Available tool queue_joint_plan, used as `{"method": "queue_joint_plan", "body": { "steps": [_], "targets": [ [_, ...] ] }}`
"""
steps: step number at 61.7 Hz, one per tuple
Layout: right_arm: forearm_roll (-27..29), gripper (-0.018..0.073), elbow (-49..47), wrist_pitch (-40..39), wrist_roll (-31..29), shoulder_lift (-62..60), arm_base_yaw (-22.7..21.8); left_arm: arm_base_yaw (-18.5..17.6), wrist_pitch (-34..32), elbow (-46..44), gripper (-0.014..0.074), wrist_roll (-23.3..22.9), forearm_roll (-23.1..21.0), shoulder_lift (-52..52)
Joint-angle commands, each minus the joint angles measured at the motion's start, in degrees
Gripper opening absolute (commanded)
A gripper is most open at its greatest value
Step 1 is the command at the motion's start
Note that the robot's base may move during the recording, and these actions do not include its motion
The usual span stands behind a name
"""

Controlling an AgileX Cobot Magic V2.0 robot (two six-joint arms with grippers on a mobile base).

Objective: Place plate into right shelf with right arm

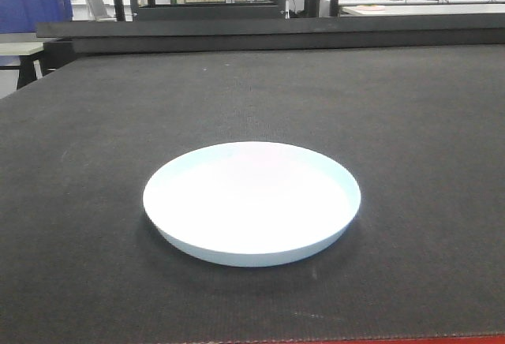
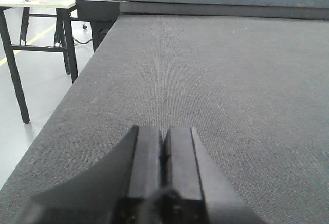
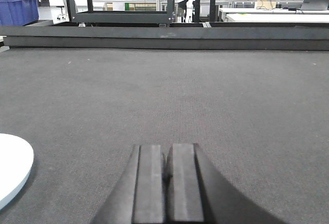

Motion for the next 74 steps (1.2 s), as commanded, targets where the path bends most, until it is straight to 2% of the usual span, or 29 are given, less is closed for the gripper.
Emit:
{"method": "queue_joint_plan", "body": {
  "steps": [1, 20, 44, 49, 55, 66, 74],
  "targets": [
    [0.2, 0.0055, -0.5, -4.9, 0.0, -0.7, -0.4, 0.1, -4.9, 0.5, -0.0047, -0.2, -0.3, -0.4],
    [0.2, 0.0055, -0.5, -5.0, 0.0, -0.7, -0.4, 0.1, -4.9, 0.5, -0.0047, -0.2, -0.3, -0.4],
    [0.2, 0.0055, -0.5, -16.6, 0.0, -0.7, -0.4, 0.1, -4.9, 0.5, -0.0047, -0.2, -0.3, -0.4],
    [0.2, 0.0055, -1.8, -16.9, 3.0, -0.7, -0.4, 0.1, -4.9, 0.5, -0.0047, -0.2, -0.3, -0.4],
    [0.2, 0.0055, -6.2, -10.9, 6.6, -0.7, -0.4, 0.1, -4.9, 0.5, -0.0047, -0.2, -0.3, -0.4],
    [-0.2, 0.0055, -22.6, 13.9, 6.5, 4.2, -0.4, 0.1, -4.9, 0.5, -0.0047, -0.2, -0.3, -0.4],
    [-0.1, 0.0055, -33.5, 26.2, 6.1, 14.4, -0.4, 0.1, -4.9, 0.5, -0.0047, -0.2, -0.3, -0.4]
  ]
}}
